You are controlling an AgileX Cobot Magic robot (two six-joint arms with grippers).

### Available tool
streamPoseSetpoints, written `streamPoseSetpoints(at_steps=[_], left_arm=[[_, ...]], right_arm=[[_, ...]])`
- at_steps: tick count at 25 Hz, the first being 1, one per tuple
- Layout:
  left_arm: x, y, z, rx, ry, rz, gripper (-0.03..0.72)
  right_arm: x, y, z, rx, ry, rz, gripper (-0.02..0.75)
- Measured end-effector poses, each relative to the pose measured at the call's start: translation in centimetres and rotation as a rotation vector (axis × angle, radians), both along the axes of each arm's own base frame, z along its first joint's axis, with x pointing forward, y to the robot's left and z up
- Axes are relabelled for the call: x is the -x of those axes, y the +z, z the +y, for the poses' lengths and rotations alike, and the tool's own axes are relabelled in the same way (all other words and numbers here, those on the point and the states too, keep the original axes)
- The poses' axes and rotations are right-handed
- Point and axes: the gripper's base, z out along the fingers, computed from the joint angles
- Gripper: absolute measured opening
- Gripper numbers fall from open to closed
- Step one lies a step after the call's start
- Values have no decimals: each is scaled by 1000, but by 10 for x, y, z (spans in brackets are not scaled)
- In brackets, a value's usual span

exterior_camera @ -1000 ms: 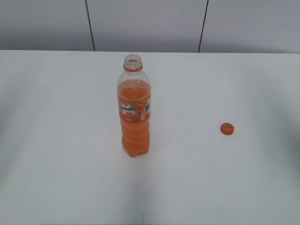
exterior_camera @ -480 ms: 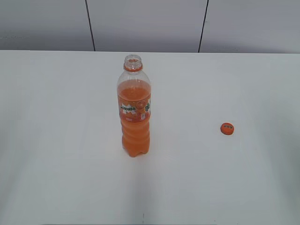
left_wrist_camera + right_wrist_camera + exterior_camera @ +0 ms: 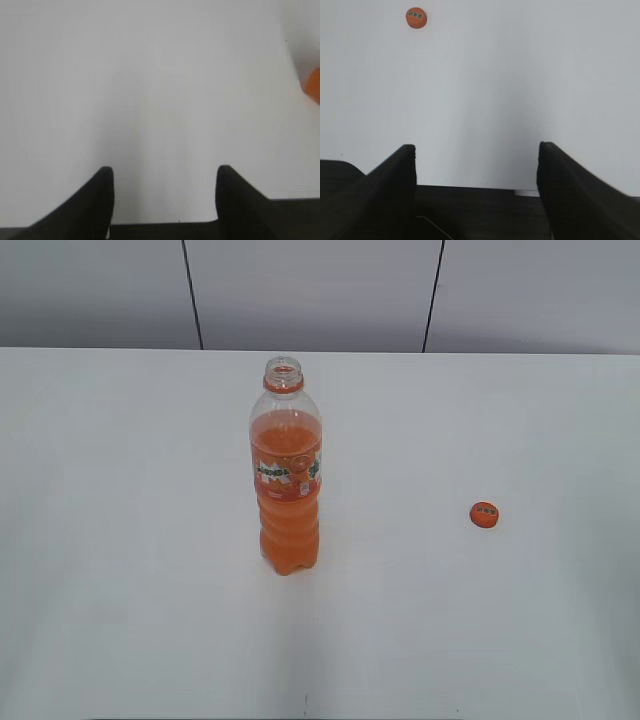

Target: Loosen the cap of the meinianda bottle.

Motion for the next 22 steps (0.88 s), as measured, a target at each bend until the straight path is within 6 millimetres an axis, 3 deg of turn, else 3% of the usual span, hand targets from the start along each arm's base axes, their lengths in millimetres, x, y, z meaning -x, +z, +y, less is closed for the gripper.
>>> streamPoseSetpoints(at_steps=[10,22], left_arm=[[36,2,-2,-9,-2,-216,405],[37,1,-3,-10,-4,-223,405]], right_arm=[[30,8,-4,-36,2,-162,564],[76,-1,-9,-71,28,-352,564]])
